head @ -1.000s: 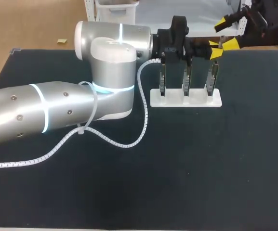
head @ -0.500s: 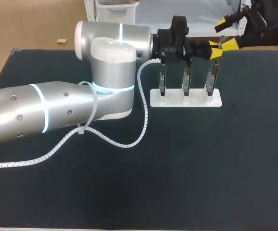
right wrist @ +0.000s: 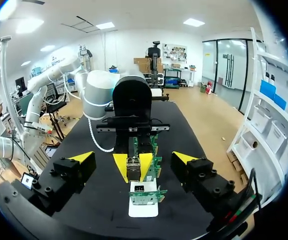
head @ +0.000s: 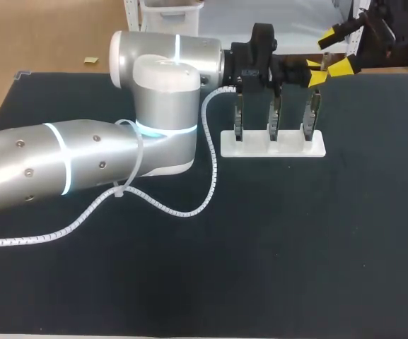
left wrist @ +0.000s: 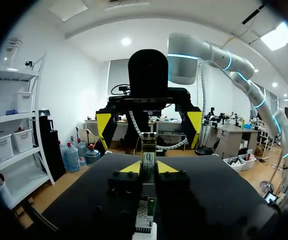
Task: Pick up the optical module with the left hand, and insert it into the network port with the right hand.
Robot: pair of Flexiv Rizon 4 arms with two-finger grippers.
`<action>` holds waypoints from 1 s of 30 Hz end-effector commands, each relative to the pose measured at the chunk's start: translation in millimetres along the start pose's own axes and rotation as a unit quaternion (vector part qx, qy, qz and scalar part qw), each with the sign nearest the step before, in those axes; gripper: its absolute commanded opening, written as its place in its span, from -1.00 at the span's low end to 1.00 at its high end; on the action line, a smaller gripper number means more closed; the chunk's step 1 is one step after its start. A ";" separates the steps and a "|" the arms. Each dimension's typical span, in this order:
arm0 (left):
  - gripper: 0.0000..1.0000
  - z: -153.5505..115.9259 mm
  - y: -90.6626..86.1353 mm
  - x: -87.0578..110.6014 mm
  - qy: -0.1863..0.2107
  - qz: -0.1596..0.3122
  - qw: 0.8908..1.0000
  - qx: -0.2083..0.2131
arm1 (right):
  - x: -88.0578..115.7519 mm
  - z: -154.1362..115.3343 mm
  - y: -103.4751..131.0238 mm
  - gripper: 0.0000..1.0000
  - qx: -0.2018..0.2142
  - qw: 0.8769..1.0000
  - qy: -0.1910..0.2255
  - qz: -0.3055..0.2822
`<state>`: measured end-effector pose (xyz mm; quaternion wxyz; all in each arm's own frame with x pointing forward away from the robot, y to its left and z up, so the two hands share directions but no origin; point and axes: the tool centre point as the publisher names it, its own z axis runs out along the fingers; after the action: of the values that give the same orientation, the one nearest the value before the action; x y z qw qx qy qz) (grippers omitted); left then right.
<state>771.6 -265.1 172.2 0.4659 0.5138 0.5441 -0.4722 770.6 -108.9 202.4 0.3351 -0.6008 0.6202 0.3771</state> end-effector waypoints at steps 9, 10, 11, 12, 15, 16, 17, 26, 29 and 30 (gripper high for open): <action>-1.00 1.0 3.5 0.3 0.000 0.000 1.000 0.003 | -0.6 1.9 2.8 1.00 0.009 1.000 -0.007 0.002; -1.00 1.0 3.5 0.3 0.000 0.000 1.000 0.003 | -0.5 2.1 2.7 1.00 0.009 1.000 -0.007 0.002; -1.00 1.0 3.5 0.3 0.000 0.000 1.000 0.003 | -0.4 2.3 2.7 1.00 0.009 1.000 -0.007 0.003; -1.00 1.0 3.5 0.3 0.000 0.000 1.000 0.003 | -0.2 2.4 2.7 1.00 0.009 1.000 -0.007 0.003; -1.00 1.0 3.5 0.3 0.000 0.000 1.000 0.003 | -0.1 2.8 2.6 1.00 0.010 1.000 -0.008 0.003; -1.00 1.0 3.5 0.3 0.000 0.000 1.000 0.003 | -0.1 2.9 2.3 1.00 0.010 1.000 -0.008 0.003; -1.00 1.0 3.5 0.3 0.000 0.000 1.000 0.003 | -0.2 3.0 1.8 1.00 0.010 1.000 -0.008 0.002; -1.00 1.0 3.5 0.3 0.000 0.000 1.000 0.003 | -1.2 3.0 0.6 -1.00 0.013 1.000 -0.009 -0.002; -1.00 1.0 3.5 0.3 0.000 0.000 1.000 0.003 | -1.3 3.0 0.4 -1.00 0.012 1.000 -0.008 -0.002; -1.00 1.0 3.5 0.3 0.000 0.000 1.000 0.003 | -1.2 3.0 0.3 -1.00 0.012 1.000 -0.008 -0.002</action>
<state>771.6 -265.1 172.2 0.4659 0.5138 0.5441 -0.4722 772.0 -106.2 201.9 0.3471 -0.5953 0.6198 0.3754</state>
